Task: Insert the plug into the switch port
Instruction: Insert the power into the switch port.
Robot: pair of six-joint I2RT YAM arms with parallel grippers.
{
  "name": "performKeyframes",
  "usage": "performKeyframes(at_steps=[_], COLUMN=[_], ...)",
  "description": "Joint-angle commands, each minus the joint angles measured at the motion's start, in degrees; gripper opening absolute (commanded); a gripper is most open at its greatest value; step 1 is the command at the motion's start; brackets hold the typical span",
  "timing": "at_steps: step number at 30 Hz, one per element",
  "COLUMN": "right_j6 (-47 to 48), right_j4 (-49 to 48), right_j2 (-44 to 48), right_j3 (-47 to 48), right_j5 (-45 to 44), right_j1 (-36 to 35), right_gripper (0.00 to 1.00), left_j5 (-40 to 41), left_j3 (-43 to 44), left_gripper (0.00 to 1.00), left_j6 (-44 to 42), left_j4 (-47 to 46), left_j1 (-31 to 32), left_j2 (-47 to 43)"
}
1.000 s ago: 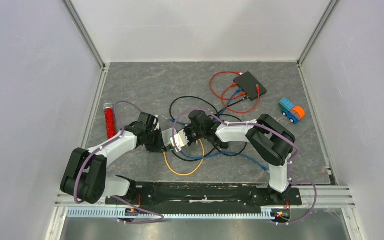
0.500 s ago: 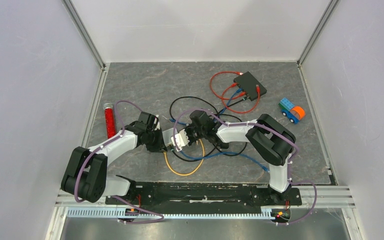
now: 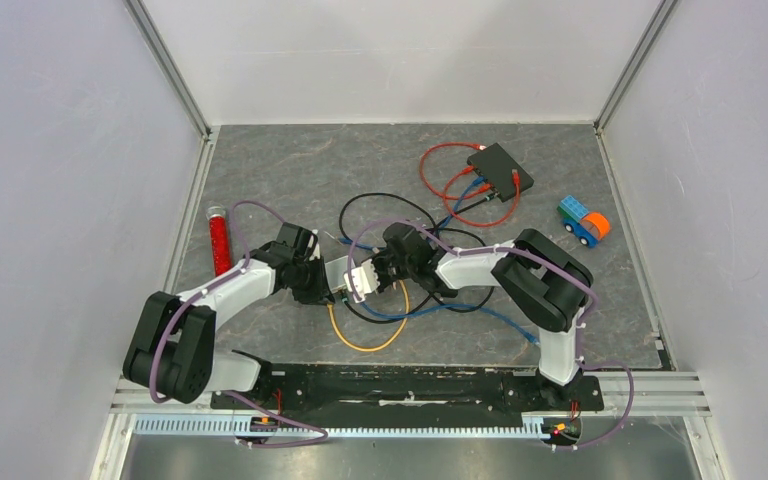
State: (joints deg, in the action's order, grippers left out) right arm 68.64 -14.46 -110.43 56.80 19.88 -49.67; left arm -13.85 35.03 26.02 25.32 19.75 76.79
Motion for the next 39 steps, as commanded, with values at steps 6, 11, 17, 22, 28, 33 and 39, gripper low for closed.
performKeyframes(at_steps=[6,11,17,22,28,33,39], right_j6=[-1.34,-0.53,0.24,-0.05,-0.03,-0.16,-0.34], right_j4=[-6.66,-4.67,-3.03,-3.05,-3.30,-2.88,-3.44], right_j2=[4.36,4.52,3.60,2.22,0.89,-0.77,-0.22], right_j3=[-1.47,-0.73,-0.32,0.53,1.34,2.48,1.52], right_j5=[3.12,3.47,2.18,1.04,0.45,-0.24,0.51], right_j1=[-0.78,-0.85,-2.60,-3.25,-3.24,-3.24,-3.24], right_gripper=[0.00,0.00,0.00,0.00,0.00,0.00,0.00], left_j5=[-3.69,-3.35,-3.54,-3.75,-3.81,-3.80,-3.76], left_j3=[0.87,1.00,0.43,0.96,1.03,0.99,0.84], left_gripper=[0.07,0.07,0.06,0.06,0.06,0.06,0.06], left_j6=[-3.87,-3.78,-3.77,-3.89,-3.98,-4.00,-4.00], left_j4=[1.57,1.78,1.22,1.82,1.92,1.84,1.58], left_j1=[0.94,0.98,0.99,0.98,1.05,1.01,1.07], left_j2=[1.94,1.32,1.21,1.68,1.80,1.59,1.87])
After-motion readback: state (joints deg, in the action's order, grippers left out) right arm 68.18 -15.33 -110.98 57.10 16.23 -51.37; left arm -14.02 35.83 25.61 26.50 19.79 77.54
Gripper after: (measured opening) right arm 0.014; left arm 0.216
